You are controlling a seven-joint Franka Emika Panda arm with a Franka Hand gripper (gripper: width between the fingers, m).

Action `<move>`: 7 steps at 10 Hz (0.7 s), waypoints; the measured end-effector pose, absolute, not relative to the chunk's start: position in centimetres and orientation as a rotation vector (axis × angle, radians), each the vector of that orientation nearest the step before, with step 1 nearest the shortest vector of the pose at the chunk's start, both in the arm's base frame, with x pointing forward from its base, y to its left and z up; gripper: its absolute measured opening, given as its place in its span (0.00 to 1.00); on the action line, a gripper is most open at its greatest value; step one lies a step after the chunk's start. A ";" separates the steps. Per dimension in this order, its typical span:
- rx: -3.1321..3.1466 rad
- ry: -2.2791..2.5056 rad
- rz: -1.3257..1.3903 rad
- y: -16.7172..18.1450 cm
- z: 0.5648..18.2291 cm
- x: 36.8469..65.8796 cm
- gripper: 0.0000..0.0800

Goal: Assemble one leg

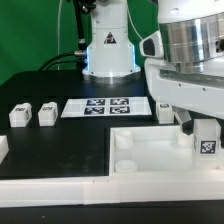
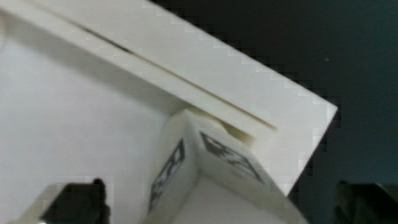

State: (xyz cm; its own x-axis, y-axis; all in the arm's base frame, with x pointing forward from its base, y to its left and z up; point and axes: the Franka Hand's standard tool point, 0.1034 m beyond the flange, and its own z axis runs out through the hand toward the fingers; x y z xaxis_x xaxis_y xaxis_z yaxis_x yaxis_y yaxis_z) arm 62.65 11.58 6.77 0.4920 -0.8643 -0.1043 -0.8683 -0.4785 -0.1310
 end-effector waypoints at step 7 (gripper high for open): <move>-3.031 0.198 -0.073 10.9 6.6 62.6 0.81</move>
Offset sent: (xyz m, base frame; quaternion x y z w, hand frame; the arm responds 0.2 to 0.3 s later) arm 0.0000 0.0000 0.0000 0.0000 0.0000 -0.2667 0.9638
